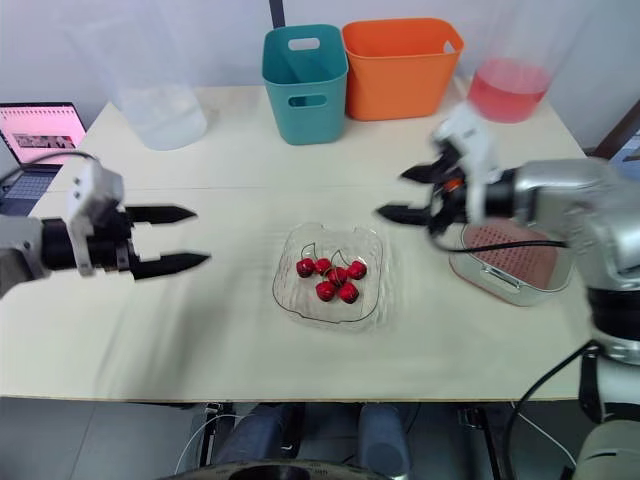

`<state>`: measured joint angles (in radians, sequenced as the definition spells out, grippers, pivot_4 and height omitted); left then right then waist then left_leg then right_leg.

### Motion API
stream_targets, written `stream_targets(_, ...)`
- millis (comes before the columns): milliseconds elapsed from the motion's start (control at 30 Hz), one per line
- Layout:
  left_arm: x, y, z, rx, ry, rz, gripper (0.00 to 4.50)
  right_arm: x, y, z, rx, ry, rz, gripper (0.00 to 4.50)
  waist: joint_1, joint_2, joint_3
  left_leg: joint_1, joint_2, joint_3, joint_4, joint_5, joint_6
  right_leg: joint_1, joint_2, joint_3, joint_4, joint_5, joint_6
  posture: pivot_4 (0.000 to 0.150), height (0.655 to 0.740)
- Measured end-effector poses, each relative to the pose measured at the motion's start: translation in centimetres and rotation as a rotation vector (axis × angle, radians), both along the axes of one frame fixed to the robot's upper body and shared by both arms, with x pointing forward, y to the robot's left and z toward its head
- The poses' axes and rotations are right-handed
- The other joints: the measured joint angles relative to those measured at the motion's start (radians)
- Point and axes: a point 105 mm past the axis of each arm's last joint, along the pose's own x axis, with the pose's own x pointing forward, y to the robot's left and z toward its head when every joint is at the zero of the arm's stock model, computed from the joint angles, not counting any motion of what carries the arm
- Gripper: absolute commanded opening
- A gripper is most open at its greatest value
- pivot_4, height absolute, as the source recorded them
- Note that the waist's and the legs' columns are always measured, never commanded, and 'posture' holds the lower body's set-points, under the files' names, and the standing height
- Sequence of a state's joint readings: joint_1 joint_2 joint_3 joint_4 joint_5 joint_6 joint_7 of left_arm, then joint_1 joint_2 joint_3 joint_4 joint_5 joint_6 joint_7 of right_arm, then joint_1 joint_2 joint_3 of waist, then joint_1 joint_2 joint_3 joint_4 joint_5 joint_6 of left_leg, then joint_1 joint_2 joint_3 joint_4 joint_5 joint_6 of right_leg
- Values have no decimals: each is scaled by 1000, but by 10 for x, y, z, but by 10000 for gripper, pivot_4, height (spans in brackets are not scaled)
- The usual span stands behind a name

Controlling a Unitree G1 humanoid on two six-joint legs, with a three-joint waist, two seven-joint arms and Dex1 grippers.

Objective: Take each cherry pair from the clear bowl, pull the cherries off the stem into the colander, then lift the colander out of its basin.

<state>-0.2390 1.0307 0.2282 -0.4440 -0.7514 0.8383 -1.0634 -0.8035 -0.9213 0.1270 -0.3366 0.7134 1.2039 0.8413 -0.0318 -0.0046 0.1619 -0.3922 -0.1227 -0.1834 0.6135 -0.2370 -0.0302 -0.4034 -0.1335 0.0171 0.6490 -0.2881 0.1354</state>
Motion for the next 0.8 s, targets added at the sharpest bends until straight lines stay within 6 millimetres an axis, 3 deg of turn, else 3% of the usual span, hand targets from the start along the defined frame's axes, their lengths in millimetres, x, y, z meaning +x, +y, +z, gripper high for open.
stream_targets(100, -5, -5, -3, 15, 6, -20, 45000, -6, 23, -6, -68, 45, 45, 44833, 11, -2, -1, 0, 0, 0, 0, 0, 0, 0, 0, 0, -1, 0, 0, 1500, 7400)
stream_targets(133, -6, -5, -5, 19, 8, -18, 45000, -5, 28, -11, -81, 54, 50, 42481, 14, -2, -1, 0, 0, 0, -1, 0, 0, 0, 0, 0, -1, 0, 0, 1500, 7400)
stream_targets(200, -5, -3, -10, 22, 15, 3, 45000, -3, 38, -27, -135, 65, 57, 36935, 16, -2, -1, 0, 0, 1, -1, 0, 0, -1, 0, 0, -1, 0, 0, 1500, 7400)
stream_targets(300, -3, -3, -11, 23, -1, 16, 45000, -5, 46, -45, -204, 86, 81, 21951, 19, -2, -1, -1, 0, 1, -1, 0, 0, -2, 0, 0, -1, 0, 0, 1500, 7400)
stream_targets(800, 1, -11, -15, -27, -22, 28, 45000, 15, 60, -88, -423, 7, 87, 21951, 14, -2, -1, 0, 0, 1, -1, 0, 0, -2, 1, 1, 0, 1, -1, 1500, 7400)
